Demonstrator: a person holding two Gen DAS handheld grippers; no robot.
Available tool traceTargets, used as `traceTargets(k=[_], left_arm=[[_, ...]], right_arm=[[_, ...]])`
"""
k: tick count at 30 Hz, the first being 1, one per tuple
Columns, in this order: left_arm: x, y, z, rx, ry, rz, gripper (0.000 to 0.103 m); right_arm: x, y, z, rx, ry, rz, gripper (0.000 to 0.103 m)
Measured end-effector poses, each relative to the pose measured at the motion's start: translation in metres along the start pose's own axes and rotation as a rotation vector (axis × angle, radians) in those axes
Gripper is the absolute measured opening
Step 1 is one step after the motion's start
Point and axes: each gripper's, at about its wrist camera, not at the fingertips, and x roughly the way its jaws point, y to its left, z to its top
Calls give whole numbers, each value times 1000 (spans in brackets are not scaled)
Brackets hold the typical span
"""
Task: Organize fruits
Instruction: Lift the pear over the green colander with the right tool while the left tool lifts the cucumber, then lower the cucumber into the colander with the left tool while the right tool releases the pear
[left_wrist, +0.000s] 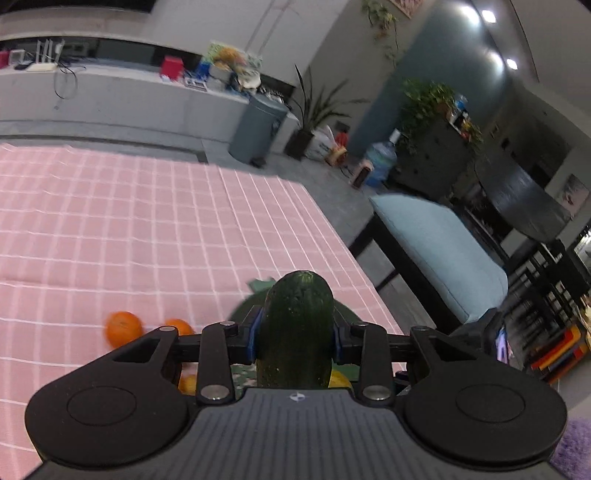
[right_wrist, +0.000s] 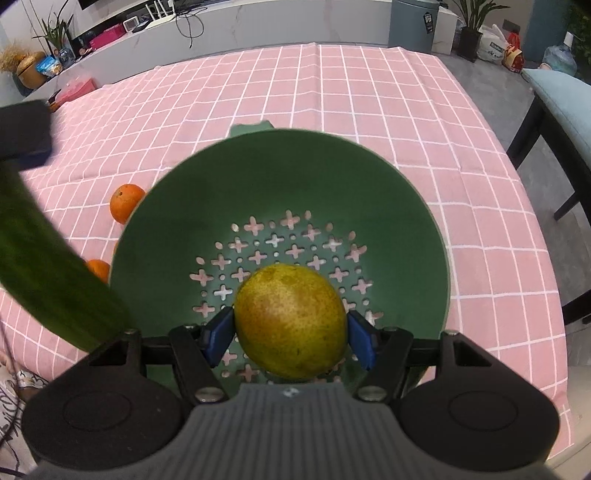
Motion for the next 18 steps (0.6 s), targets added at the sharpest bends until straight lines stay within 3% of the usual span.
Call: traceTargets(k=[5,13,18], left_arm=[[20,2,3,-4,51,13,39],[54,12,-19,-10,160,67,39],[57,15,-15,0,164,53,39]], right_arm=[[3,-1,-2,-41,6,-33,62],[10,5,-2,-115,28,-33,62],[11,1,0,-125,19,-35,62]])
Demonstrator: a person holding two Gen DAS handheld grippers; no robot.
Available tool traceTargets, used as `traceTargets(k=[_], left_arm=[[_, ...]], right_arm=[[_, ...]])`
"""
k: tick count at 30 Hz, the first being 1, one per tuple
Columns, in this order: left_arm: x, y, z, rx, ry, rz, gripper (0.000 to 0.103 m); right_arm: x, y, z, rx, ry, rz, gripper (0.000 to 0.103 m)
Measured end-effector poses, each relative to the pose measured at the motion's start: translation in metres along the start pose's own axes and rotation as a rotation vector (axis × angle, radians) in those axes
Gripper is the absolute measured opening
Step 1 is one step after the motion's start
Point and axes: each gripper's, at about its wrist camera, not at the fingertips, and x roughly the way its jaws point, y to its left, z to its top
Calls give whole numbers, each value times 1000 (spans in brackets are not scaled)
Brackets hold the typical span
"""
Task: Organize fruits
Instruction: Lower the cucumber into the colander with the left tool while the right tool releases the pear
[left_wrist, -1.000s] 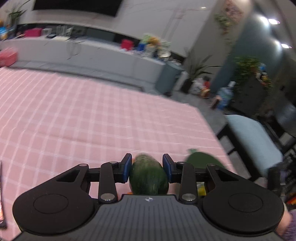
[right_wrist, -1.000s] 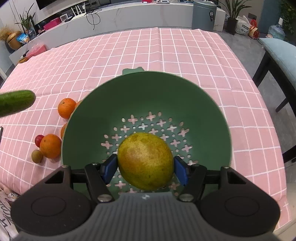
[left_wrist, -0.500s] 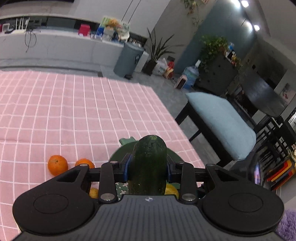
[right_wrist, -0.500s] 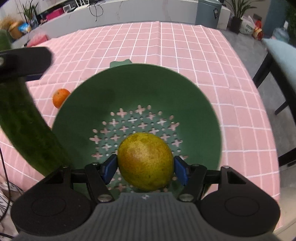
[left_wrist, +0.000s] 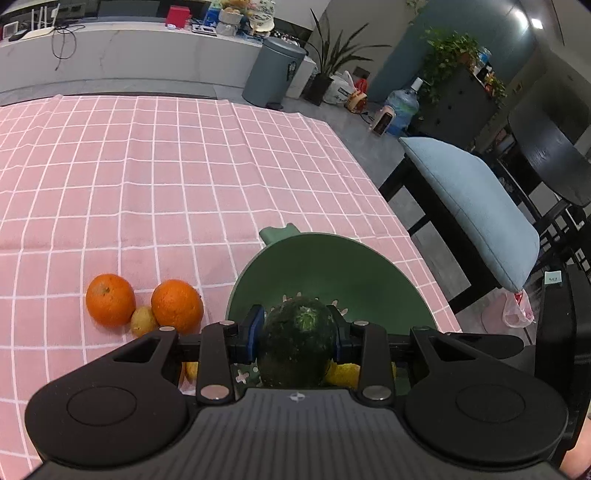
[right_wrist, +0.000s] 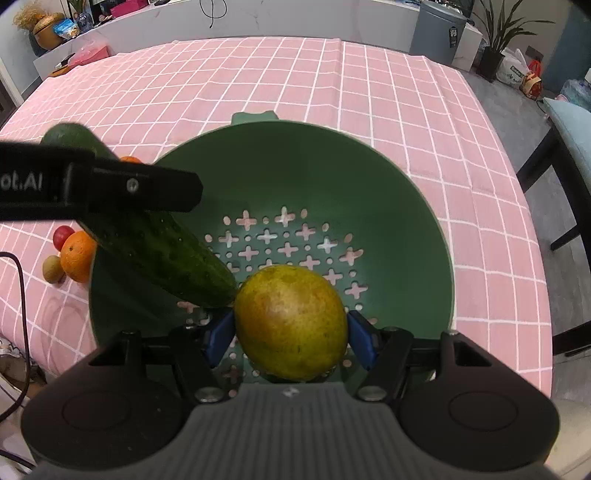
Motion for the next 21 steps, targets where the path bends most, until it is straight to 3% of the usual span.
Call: traceTargets(k=[3,5,13,16,21], left_arm=[[2,6,7,-39,-4,-2,40],[3,11,13,-74,-9,-4,51],[-13,12,16,-121,-55,-43,77],[-32,15,19,-123,-98,-50,79],[-58,21,13,-121,-65,-40,80]], right_arm=[[3,0,3,-17,-2,-21,62],[5,0,5,-18,-8,-29,62],[6,-3,9,12,-68,-20,62],[10,0,10,4,-65,-12,62],[12,1,11,12,-62,1,62]])
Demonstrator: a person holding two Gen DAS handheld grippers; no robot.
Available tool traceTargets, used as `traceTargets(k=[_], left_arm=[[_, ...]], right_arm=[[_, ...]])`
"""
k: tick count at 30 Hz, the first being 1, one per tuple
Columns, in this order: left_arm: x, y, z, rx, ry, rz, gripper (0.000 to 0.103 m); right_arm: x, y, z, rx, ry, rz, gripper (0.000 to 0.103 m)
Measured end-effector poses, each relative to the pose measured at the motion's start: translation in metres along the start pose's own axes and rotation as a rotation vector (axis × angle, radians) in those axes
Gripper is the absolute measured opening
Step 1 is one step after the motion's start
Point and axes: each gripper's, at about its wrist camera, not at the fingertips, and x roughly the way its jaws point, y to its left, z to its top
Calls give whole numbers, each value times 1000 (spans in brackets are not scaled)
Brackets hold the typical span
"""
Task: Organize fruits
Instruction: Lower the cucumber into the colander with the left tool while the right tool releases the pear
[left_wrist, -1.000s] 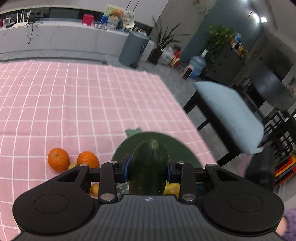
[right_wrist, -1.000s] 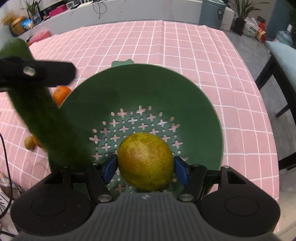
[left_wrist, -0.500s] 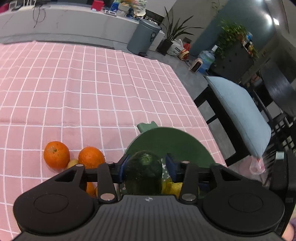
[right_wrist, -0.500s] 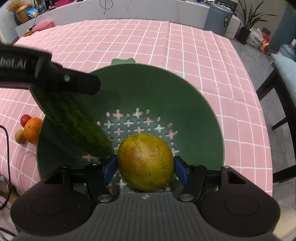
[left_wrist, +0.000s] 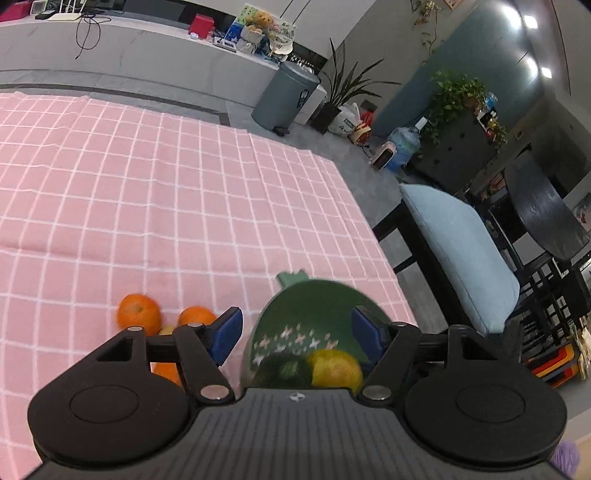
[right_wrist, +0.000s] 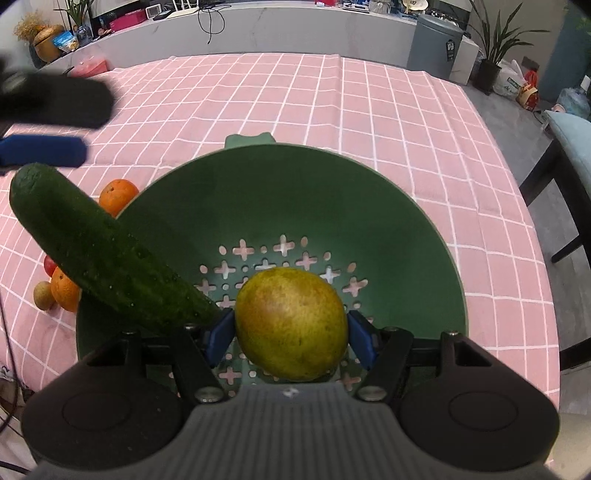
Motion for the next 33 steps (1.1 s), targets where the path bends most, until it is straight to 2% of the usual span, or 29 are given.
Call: traceTargets(k=[4,6,7,10,12,14,24,29,33], left_arm=[[-15,3,-16,21,13,-2,81],[-19,1,-25,39,4,0,78],[-18,-1,-28,52,4,4,74],[-10,-4,-31,80,-5,13,52],[-5,-7,-30,99,-21,9,45],[-1,-12,-29,138,-34,41,37],[39,-50,-8,271,-24,28,37],[62,-53,1,241,-11,-5,38],[72,-52,-2,216,29,-17,49]], right_arm=[[-3,-3,-1,13,4,14,62],[-6,-2,-3,10,5,20,63],[-7,-2,-3,8,6,20,63],[-9,-2,-4,5,8,19,62],[-10,-2,-4,7,5,21,62],[-12,-2,-4,4,-3,19,62],[-10,-2,2,-69,-18,-10,62],[-6,-7,4,-94,-9,-27,62],[-2,-8,3,-107,1,-42,63]])
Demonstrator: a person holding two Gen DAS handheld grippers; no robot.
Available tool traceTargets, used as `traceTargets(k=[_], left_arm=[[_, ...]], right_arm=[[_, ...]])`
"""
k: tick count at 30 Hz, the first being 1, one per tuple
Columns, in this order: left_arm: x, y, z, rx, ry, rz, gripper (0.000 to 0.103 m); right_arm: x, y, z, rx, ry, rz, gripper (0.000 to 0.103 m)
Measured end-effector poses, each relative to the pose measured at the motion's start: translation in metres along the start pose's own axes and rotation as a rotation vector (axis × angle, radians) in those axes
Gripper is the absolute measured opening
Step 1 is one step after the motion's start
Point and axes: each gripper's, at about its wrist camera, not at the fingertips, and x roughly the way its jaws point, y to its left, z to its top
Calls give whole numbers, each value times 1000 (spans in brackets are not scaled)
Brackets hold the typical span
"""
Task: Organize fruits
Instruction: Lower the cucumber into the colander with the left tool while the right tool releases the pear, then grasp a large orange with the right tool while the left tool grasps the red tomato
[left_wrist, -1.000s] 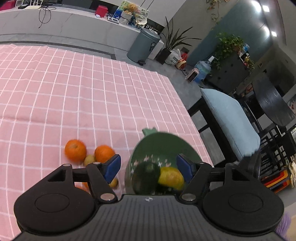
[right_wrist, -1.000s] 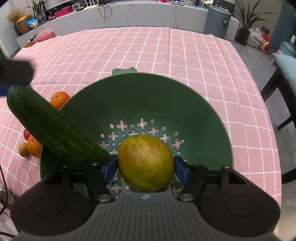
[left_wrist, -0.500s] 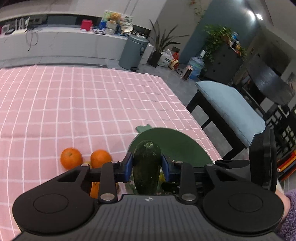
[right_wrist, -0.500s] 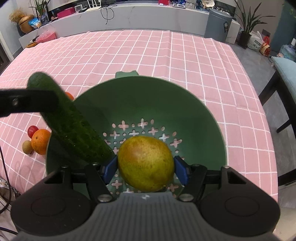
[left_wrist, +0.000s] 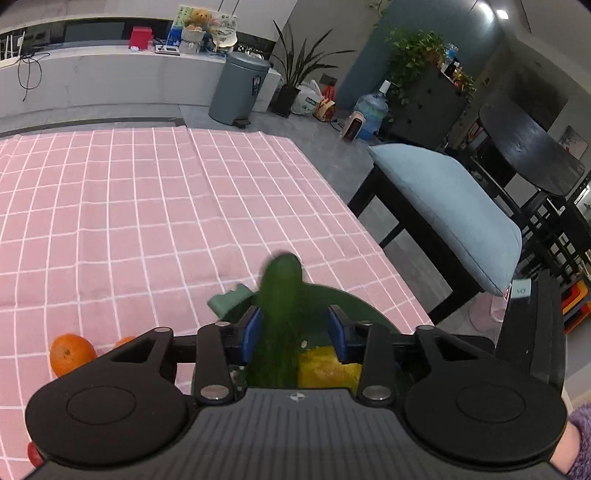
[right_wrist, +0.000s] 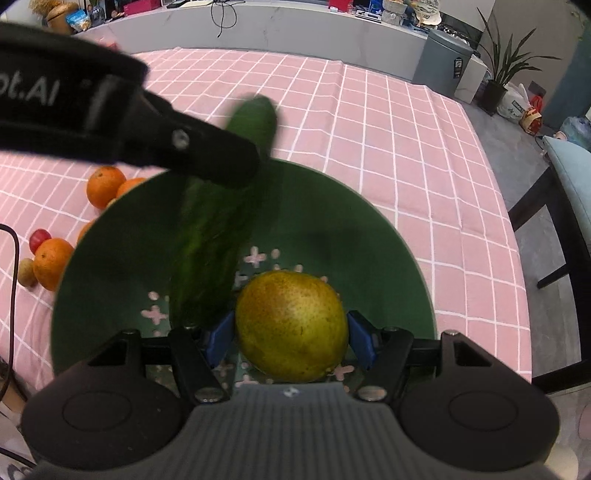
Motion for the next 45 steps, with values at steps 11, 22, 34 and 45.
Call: traceTargets(k=[11,22,34,45], left_arm=[[-28,6,-12,8,-32,7,60],[-83,12,-28,99,-54,118,62],[-121,48,-58,123,-38,168,62],[-135,99,-83,21,8,126,62]], right_arm=[[-40,4,5,-55,-125,-23,73],[-84,39,-16,34,-239,34,73],[-99,100,-32,126,-344,110,58],[-88,152,-35,44,-338,111,54]])
